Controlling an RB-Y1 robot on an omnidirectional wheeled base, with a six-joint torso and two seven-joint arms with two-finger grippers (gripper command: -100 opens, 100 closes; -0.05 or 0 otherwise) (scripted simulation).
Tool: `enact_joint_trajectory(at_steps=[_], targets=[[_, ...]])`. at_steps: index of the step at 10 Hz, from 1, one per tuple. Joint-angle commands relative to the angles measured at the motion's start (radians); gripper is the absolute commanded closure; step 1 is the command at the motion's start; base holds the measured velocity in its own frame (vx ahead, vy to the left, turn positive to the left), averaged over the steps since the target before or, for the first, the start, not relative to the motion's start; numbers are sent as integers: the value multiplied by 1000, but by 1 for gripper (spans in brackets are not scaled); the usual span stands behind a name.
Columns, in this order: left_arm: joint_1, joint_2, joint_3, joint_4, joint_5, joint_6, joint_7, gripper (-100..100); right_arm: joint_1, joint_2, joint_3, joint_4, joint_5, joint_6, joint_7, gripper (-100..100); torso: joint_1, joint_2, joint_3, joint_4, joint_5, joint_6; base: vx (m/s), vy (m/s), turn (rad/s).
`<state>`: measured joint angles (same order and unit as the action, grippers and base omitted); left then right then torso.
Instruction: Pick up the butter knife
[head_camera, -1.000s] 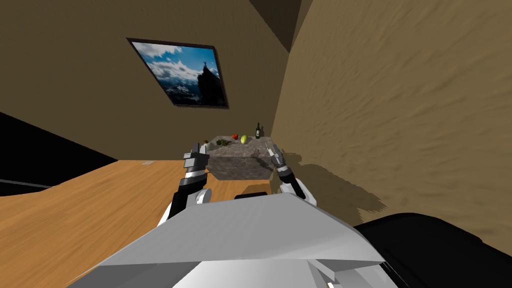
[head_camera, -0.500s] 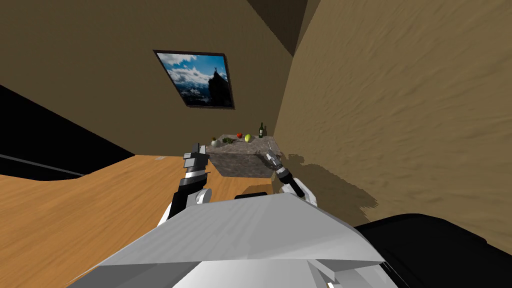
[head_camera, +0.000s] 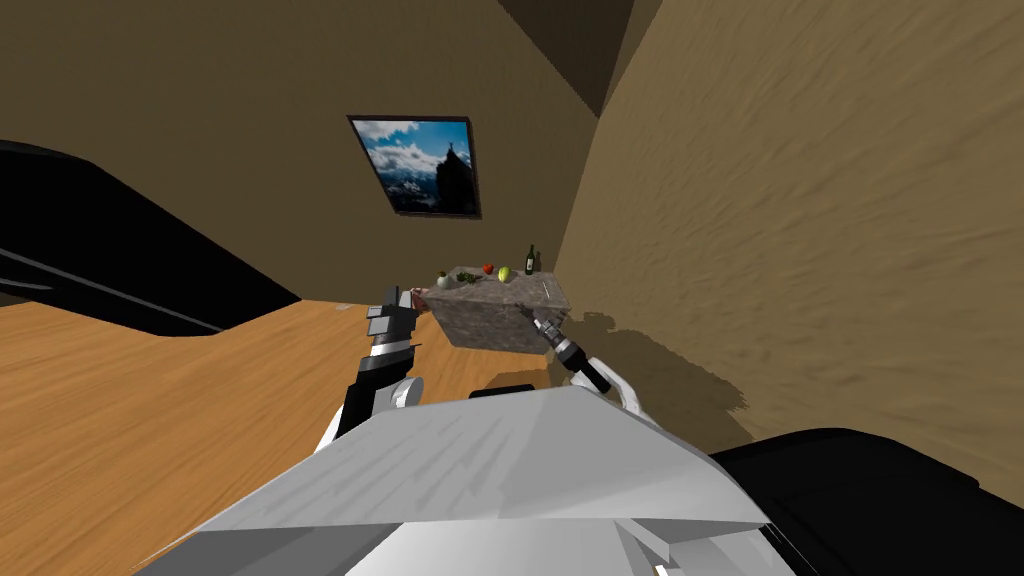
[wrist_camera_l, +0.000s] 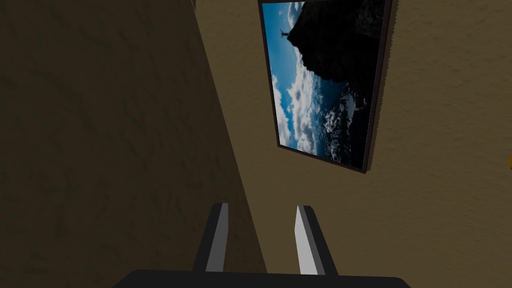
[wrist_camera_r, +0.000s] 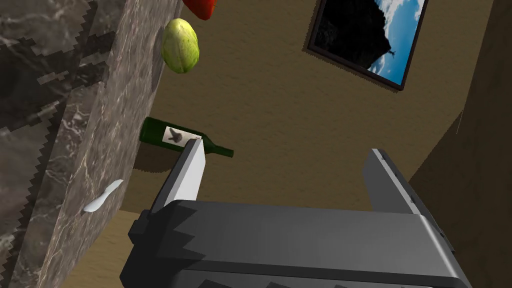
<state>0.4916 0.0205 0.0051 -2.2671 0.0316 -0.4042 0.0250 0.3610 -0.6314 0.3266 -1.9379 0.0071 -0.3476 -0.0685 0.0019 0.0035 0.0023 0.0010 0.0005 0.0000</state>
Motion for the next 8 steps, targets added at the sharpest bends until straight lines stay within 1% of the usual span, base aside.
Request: enact_joint_trajectory(at_steps=[1, 2, 3, 4, 5, 6, 7, 8], targets=[[0, 0, 0, 0, 0, 0, 0, 0, -11, -30, 12, 21, 1, 16, 2, -100, 0, 0, 0, 0, 0, 0, -40, 46, 67], [0, 0, 0, 0, 0, 0, 0, 0, -18, -70, 30, 61, -2, 37, 3, -100, 0, -1, 0, 0, 0, 0, -40, 51, 143], [0, 0, 0, 0, 0, 0, 0, 0, -18, -84, 30, 61, -2, 37, 3, -100, 0, -1, -1, 0, 0, 0, -33, 41, 68], [0, 0, 0, 0, 0, 0, 0, 0, -25, -121, 47, 99, -7, 59, 4, -100, -1, -1, -1, 0, 0, 0, -37, 52, 128], [0, 0, 0, 0, 0, 0, 0, 0, -25, -139, 47, 102, -7, 59, 4, -100, 0, -1, -1, 0, 0, 0, -34, 41, 80], [0, 0, 0, 0, 0, 0, 0, 0, -31, -178, 64, 142, -12, 82, 5, -100, -1, -1, -1, 0, 0, 0, -34, 48, 158], [0, 0, 0, 0, 0, 0, 0, 0, -31, -195, 64, 142, -12, 82, 5, -100, -1, -1, -1, 0, 0, 0, -21, 37, 71], [0, 0, 0, 0, 0, 0, 0, 0, -37, -230, 80, 182, -17, 105, 5, -100, -1, -2, -1, 0, 0, 1, -13, 42, 135]])
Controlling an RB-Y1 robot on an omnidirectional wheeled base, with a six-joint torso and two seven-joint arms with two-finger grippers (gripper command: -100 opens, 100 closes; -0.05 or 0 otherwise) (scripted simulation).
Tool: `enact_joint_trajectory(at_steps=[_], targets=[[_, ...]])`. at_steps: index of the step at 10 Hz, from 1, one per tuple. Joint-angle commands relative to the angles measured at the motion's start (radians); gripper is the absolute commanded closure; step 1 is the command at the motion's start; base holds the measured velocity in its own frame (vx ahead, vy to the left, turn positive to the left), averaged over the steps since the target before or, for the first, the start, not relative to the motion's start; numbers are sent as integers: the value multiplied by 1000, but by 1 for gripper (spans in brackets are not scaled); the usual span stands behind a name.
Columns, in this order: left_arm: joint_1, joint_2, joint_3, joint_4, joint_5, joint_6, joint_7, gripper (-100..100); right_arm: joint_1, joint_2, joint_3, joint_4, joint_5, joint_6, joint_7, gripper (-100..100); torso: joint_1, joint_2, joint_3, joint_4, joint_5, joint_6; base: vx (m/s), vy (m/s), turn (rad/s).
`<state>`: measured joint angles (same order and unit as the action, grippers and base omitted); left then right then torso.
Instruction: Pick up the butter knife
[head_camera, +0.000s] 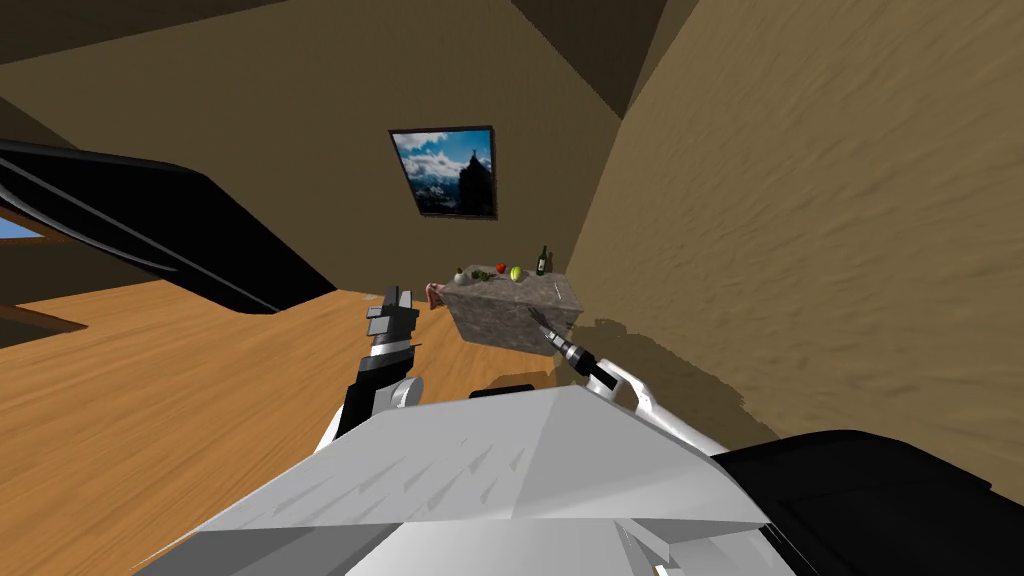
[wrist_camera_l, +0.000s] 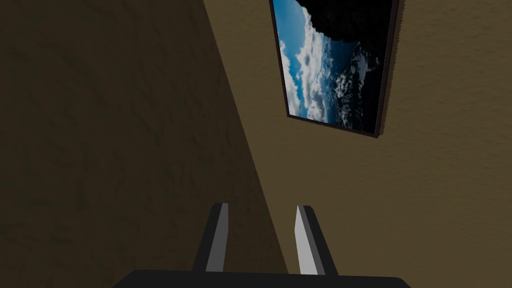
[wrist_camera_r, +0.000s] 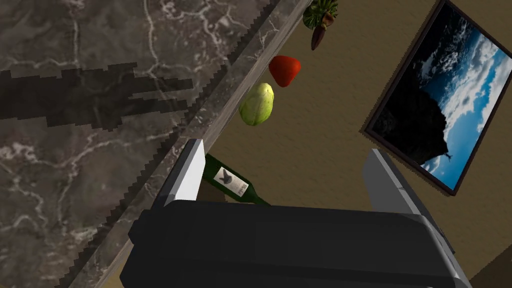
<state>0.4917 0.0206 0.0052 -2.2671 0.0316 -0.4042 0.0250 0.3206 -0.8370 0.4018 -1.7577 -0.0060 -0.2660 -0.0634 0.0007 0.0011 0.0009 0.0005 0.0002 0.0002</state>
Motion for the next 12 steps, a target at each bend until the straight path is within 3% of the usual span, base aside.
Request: enact_joint_trajectory(at_steps=[1, 2, 3, 4, 5, 6, 7, 12], targets=[[0, 0, 0, 0, 0, 0, 0, 0, 3, -45, 4, 2, -4, 24, 0, -100, 0, 0, 0, 0, 0, 0, -11, 34, 72], [0, 0, 0, 0, 0, 0, 0, 0, -2, -75, 19, 41, -11, 48, 0, -100, 0, 0, 0, 0, 0, 0, -12, 45, 137], [0, 0, 0, 0, 0, 0, 0, 0, -2, -100, 19, 41, -11, 48, 0, -100, 0, 0, 0, 0, 0, 0, -9, 35, 95], [0, 0, 0, 0, 0, 0, 0, 0, -7, -130, 33, 80, -18, 72, 1, -100, 0, 0, 0, 0, 0, 0, -10, 33, 163], [0, 0, 0, 0, 0, 0, 0, 0, -7, -154, 33, 80, -18, 72, 1, -100, -1, 0, 0, 0, 0, 0, -5, 26, 84], [0, 0, 0, 0, 0, 0, 0, 0, -11, -194, 45, 118, -25, 97, 1, -100, -1, -1, 0, 0, 0, 0, 4, 33, 134], [0, 0, 0, 0, 0, 0, 0, 0, -11, -207, 45, 118, -25, 97, 1, -100, -1, -1, -1, 0, 0, 0, 7, 25, 82], [0, 0, 0, 0, 0, 0, 0, 0, -19, -348, 75, 225, -51, 172, 0, -100, -2, -2, -1, 0, 0, 1, 13, 22, 119]])
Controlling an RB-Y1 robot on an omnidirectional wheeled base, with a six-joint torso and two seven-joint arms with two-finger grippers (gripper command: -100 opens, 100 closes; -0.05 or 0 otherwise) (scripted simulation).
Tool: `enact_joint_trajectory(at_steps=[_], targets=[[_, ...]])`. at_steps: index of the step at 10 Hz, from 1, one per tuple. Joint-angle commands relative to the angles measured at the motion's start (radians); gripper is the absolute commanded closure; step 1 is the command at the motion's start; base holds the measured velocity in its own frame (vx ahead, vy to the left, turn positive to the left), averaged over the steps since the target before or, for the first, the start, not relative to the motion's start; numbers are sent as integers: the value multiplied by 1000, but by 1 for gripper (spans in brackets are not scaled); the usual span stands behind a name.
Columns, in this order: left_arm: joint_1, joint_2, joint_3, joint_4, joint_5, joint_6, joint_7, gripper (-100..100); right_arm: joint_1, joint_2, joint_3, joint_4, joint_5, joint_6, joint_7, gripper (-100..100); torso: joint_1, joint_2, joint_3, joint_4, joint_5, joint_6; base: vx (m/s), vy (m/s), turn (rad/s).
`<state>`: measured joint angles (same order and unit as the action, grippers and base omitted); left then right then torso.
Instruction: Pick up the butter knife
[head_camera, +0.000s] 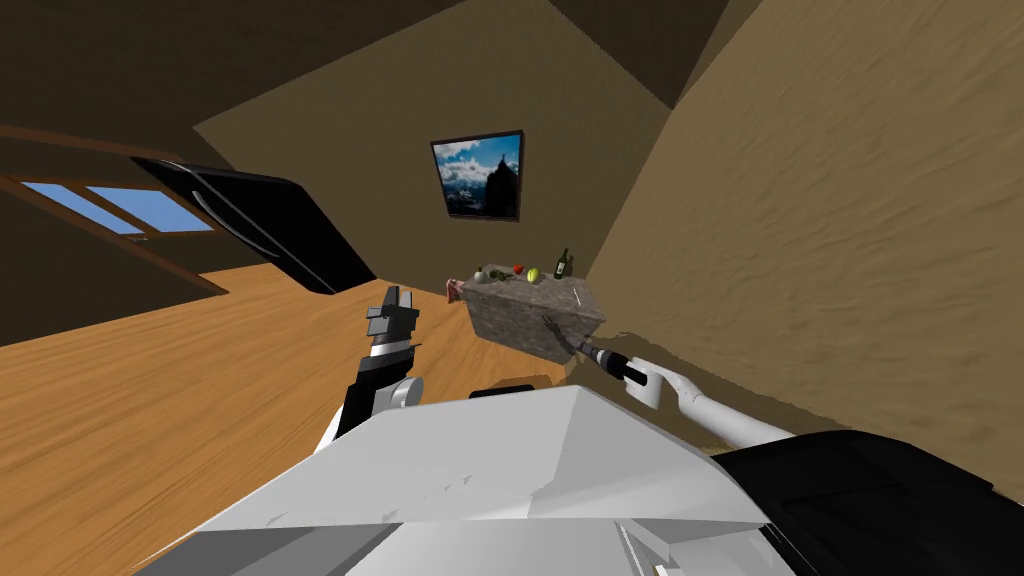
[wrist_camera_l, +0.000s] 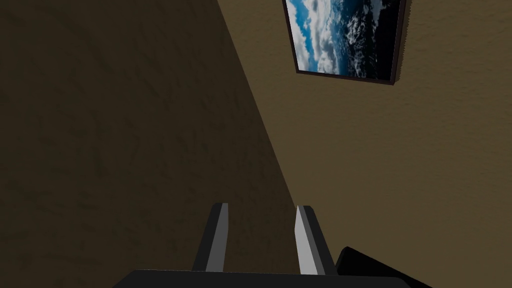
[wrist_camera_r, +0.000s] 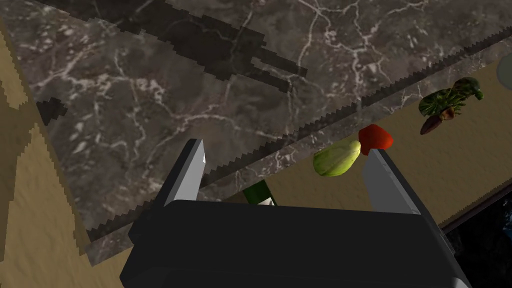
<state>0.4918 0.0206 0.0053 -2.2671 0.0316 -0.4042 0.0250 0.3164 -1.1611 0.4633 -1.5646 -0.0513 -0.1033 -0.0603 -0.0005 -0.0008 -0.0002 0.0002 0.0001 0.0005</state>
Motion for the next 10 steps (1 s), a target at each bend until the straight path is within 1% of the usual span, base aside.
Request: enact_joint_trajectory(at_steps=[1, 2, 3, 5, 6, 7, 8, 9, 10], targets=[[0, 0, 0, 0, 0, 0, 0, 0, -15, -29, 14, 32, -6, 9, -3, -100, 0, 0, 0, 0, 0, 0, 18, 12, 66], [0, 0, 0, 0, 0, 0, 0, 0, -16, -69, 21, 65, -16, 34, -4, -100, 0, 0, 0, 0, 0, 0, 32, 8, 133], [0, 0, 0, 0, 0, 0, 0, 0, -16, -72, 21, 65, -16, 34, -4, -100, -1, -1, 0, 0, 0, 0, 28, 3, 72], [0, 0, 0, 0, 0, 0, 0, 0, -16, -136, 30, 124, -37, 82, -7, -100, -1, -1, -1, 0, 0, 0, 53, 6, 172], [0, 0, 0, 0, 0, 0, 0, 0, -16, -148, 30, 124, -37, 82, -7, -100, -1, -3, -2, -1, 0, -1, 58, -9, 81], [0, 0, 0, 0, 0, 0, 0, 0, -16, -179, 33, 150, -47, 105, -8, -100, -2, -3, -2, -1, 0, 0, 67, -12, 130], [0, 0, 0, 0, 0, 0, 0, 0, -16, -179, 33, 150, -47, 105, -8, -100, -2, -3, -2, -1, -1, 0, 54, -13, 63], [0, 0, 0, 0, 0, 0, 0, 0, -15, -206, 34, 174, -58, 128, -10, -100, -2, -3, -2, -1, -1, 1, 68, -14, 127], [0, 0, 0, 0, 0, 0, 0, 0, -15, -206, 34, 174, -58, 128, -10, -100, -2, -4, -2, -1, -1, 0, 59, -16, 62]])
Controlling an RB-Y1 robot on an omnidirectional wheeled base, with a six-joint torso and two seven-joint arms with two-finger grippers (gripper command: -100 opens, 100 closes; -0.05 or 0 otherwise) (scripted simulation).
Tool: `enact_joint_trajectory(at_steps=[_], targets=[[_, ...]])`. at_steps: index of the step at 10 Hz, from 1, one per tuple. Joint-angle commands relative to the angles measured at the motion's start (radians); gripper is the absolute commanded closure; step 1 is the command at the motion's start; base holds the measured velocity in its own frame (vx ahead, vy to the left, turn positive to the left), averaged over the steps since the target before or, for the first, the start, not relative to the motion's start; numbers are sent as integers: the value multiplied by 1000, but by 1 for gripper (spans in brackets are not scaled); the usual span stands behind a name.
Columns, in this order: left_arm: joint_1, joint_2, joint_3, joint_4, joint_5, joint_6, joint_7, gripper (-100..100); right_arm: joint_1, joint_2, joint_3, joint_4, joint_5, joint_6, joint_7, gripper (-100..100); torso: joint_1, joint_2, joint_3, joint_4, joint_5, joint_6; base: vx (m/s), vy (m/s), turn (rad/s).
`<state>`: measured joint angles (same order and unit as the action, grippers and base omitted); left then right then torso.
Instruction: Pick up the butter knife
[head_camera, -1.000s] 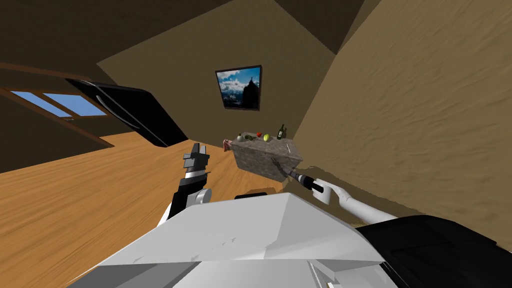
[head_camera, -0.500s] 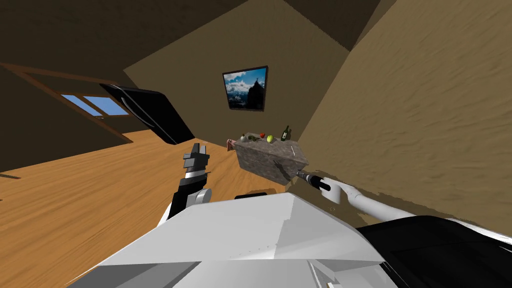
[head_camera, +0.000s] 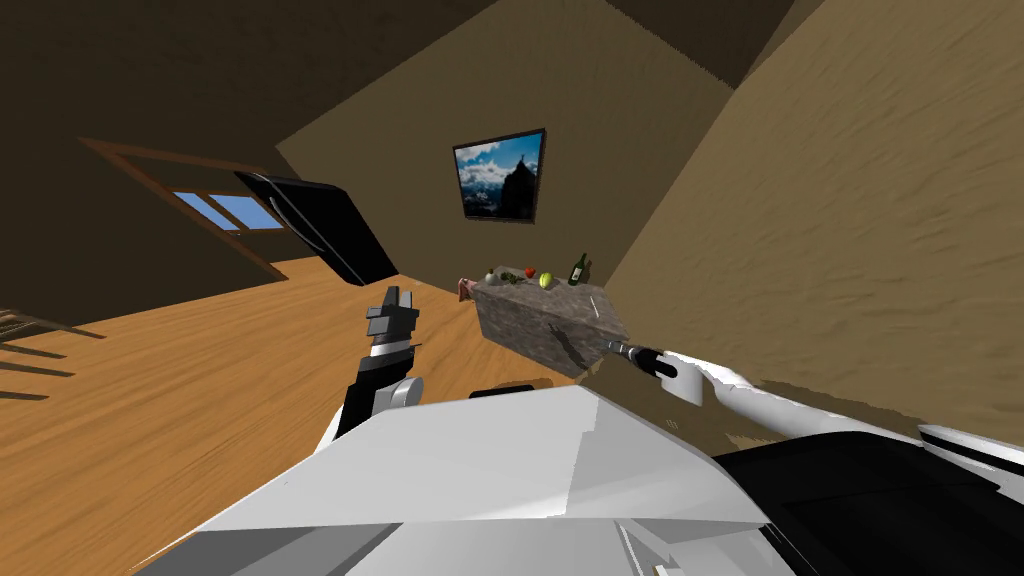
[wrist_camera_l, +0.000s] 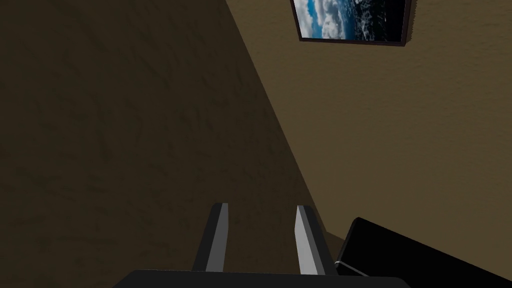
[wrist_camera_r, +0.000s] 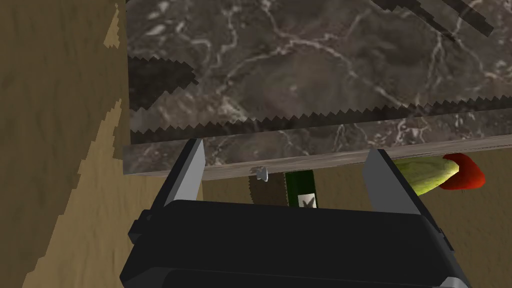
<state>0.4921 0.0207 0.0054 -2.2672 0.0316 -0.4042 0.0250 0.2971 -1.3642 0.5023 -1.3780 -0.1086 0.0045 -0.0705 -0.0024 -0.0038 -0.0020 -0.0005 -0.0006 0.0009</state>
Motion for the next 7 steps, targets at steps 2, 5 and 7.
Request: enact_joint_trajectory(at_steps=[2, 5, 7], targets=[[0, 0, 0, 0, 0, 0, 0, 0, 8, -43, -4, 28, -22, 60, -3, -100, 0, -1, -1, 0, 0, -1, 115, -27, 161], [0, 0, 0, 0, 0, 0, 0, 0, 16, -72, -4, 67, -53, 109, -9, -100, -3, -9, -5, -2, -1, -1, 200, -80, 191], [0, 0, 0, 0, 0, 0, 0, 0, 19, -75, -4, 75, -62, 121, -12, -100, -8, -12, -7, -3, -2, -1, 217, -138, 116]])
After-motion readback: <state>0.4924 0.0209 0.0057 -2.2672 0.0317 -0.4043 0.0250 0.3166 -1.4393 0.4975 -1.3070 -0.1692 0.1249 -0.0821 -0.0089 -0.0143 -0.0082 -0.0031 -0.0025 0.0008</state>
